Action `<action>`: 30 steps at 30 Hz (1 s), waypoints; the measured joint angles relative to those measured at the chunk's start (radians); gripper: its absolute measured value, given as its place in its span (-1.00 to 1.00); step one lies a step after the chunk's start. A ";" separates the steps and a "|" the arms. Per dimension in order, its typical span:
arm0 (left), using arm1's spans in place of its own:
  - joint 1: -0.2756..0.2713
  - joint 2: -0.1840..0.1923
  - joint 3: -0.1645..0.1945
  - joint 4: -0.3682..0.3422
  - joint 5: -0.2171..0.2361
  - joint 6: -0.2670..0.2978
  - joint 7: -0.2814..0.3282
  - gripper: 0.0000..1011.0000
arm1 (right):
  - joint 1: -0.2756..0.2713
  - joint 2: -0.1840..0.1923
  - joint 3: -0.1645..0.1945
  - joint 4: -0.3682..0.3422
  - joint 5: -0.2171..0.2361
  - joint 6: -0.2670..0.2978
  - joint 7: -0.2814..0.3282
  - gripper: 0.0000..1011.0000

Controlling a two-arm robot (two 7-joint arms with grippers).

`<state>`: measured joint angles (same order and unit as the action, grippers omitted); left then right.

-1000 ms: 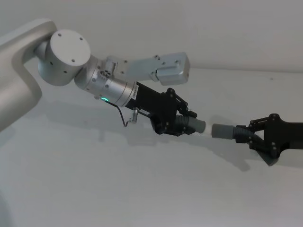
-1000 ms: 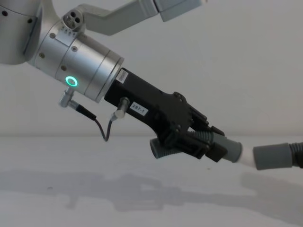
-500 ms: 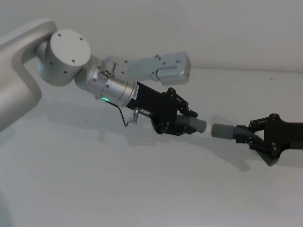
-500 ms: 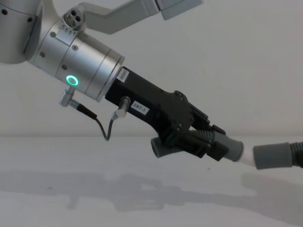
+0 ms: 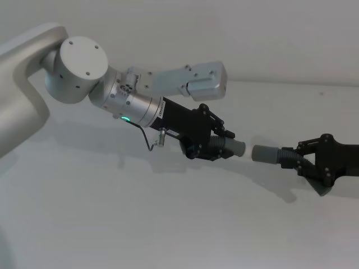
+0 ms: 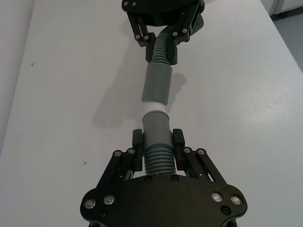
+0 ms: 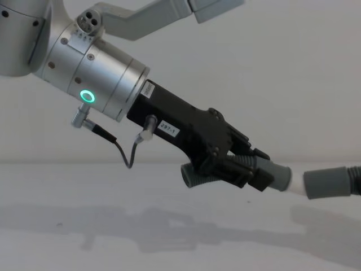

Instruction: Use both hands to pick up one end of the pipe from the table, align the ends, and insert them.

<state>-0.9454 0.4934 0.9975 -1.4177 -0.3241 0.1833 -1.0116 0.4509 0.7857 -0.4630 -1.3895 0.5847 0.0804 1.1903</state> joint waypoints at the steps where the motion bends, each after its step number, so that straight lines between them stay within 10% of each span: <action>1: 0.000 0.000 0.000 0.000 0.000 0.000 0.000 -0.28 | 0.000 0.000 0.000 0.001 0.001 0.000 0.001 -0.58; 30: 0.004 0.001 -0.003 -0.005 0.003 0.008 0.007 -0.28 | 0.002 0.001 0.001 0.007 0.012 -0.003 0.007 -0.58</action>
<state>-0.9417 0.4946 0.9949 -1.4228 -0.3210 0.1911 -1.0042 0.4526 0.7872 -0.4624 -1.3826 0.5967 0.0774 1.1971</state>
